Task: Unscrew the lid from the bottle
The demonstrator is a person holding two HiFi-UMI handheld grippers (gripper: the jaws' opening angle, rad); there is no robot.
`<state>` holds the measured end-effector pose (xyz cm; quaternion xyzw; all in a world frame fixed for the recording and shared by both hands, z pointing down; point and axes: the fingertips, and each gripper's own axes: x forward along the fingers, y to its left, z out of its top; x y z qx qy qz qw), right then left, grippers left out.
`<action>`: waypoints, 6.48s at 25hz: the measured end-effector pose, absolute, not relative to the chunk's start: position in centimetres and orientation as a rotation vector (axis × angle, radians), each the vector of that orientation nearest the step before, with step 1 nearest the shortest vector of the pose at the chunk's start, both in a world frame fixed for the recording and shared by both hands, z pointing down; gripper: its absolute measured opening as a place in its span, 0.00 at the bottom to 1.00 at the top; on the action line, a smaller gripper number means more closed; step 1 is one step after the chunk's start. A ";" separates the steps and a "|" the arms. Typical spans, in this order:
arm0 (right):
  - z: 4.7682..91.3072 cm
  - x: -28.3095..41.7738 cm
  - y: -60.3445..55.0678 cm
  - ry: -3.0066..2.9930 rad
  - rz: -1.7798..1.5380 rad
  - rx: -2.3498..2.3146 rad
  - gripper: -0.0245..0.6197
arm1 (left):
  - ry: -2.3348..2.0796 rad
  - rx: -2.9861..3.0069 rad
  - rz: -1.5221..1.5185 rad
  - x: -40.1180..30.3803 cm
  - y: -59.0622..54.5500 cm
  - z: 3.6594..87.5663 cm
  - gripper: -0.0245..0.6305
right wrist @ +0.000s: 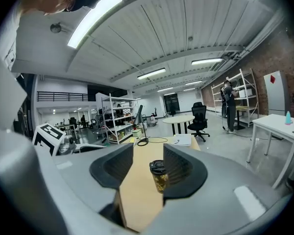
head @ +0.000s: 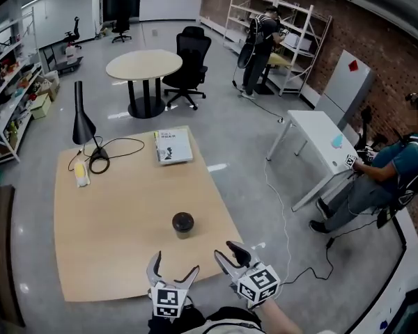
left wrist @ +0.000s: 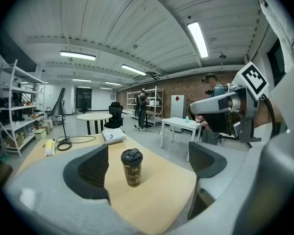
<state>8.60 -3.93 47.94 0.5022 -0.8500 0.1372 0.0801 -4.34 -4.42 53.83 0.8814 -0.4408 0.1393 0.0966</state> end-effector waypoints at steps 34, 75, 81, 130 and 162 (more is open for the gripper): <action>60.9 13.0 -18.4 -2.262 0.794 1.234 0.52 | -1.174 2.710 0.519 4.1 -22.1 74.2 0.85; 45.2 -2.7 -17.9 -2.590 -0.007 0.202 0.74 | -0.959 3.001 0.457 4.1 -21.1 51.8 0.73; 39.6 -0.6 -11.8 -2.729 -0.127 -0.064 0.75 | -1.050 3.007 0.374 6.3 -15.9 46.2 0.70; 29.4 -8.6 -5.6 -2.908 -0.163 -0.277 0.76 | -0.918 3.137 0.334 -1.5 -9.8 36.1 0.73; 27.4 -3.5 0.8 -2.657 -0.137 -1.146 0.79 | 0.115 3.253 0.207 3.6 -1.8 34.1 0.72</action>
